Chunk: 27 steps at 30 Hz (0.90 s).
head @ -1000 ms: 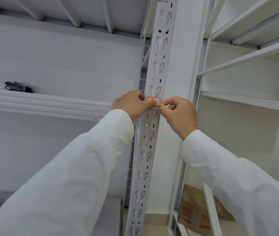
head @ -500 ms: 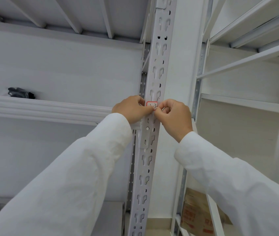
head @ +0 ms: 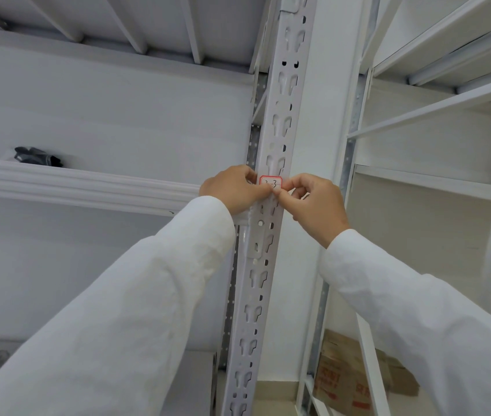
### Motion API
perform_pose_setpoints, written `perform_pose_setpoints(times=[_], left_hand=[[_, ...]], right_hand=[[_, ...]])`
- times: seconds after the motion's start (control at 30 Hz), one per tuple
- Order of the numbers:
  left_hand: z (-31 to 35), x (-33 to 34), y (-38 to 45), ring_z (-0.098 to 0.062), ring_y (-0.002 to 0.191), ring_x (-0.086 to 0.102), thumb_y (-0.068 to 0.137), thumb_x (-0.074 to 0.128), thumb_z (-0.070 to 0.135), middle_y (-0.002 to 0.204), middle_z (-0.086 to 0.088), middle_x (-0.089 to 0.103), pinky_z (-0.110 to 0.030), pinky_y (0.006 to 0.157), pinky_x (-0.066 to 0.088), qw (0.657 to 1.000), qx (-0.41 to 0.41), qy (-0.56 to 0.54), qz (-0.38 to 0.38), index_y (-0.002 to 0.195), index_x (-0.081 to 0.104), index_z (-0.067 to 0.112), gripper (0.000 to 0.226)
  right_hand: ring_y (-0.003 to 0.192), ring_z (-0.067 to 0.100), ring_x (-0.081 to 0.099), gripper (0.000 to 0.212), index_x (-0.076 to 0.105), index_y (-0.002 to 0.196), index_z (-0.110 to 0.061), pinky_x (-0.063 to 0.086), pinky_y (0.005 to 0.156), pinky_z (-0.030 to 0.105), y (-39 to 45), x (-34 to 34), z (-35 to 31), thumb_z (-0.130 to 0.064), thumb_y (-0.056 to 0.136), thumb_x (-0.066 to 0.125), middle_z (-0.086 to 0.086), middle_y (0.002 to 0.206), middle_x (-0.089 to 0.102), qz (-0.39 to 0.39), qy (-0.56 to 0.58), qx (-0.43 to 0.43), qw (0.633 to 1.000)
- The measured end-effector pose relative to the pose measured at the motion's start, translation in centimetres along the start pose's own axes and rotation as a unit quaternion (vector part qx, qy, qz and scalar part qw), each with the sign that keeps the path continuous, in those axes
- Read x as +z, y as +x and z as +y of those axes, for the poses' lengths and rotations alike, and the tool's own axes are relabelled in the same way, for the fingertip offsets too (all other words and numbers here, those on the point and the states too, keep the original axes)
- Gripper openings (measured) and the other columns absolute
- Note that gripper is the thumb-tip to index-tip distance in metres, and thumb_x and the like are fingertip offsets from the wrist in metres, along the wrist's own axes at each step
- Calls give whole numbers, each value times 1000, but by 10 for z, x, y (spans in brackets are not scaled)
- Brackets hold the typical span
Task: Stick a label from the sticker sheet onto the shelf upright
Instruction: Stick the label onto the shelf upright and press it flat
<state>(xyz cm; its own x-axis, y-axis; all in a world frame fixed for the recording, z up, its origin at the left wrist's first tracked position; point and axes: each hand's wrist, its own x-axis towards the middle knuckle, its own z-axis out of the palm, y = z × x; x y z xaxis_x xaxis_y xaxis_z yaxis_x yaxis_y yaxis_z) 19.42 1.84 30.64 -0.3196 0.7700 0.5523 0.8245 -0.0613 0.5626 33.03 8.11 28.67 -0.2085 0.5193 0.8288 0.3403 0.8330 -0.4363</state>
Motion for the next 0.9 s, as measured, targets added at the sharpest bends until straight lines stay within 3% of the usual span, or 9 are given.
perform_pose_setpoints(times=[0.2,0.37,0.53,0.77,0.9], left_hand=[[0,0,0,-18,104,59,80,59,51,111,5,66,-34,91,42,1000,-2,-5,1,106,60,23,39],[0,1,1,-19,102,60,80,58,51,110,5,66,-34,90,42,1000,-3,-5,2,104,60,23,37],[-1,1,-1,-19,103,59,80,57,49,110,5,66,-32,88,41,1000,-2,-7,3,106,59,22,37],[-1,-1,0,-20,103,60,81,56,54,109,3,66,-37,94,44,1000,6,2,-7,108,59,22,42],[2,-1,0,-22,104,58,88,46,49,106,3,62,-34,93,41,1000,5,22,-6,111,58,22,37]], right_hand=[[63,19,65,15,60,64,-25,49,63,28,2,3,-4,-30,77,64,-6,58,59,10,-33,20,999],[49,7,42,20,55,59,-26,36,51,21,2,3,-9,-21,76,65,-9,49,45,4,-20,-3,1000],[47,7,38,19,56,59,-24,35,51,22,2,5,-8,-22,75,66,-9,47,41,2,-23,-19,1000],[52,14,47,22,61,65,-26,42,58,28,3,-4,1,-44,76,67,-6,50,46,22,-36,-7,999],[65,27,64,17,59,64,-30,51,65,34,6,-6,-3,-38,78,64,-6,52,50,29,-3,17,999]])
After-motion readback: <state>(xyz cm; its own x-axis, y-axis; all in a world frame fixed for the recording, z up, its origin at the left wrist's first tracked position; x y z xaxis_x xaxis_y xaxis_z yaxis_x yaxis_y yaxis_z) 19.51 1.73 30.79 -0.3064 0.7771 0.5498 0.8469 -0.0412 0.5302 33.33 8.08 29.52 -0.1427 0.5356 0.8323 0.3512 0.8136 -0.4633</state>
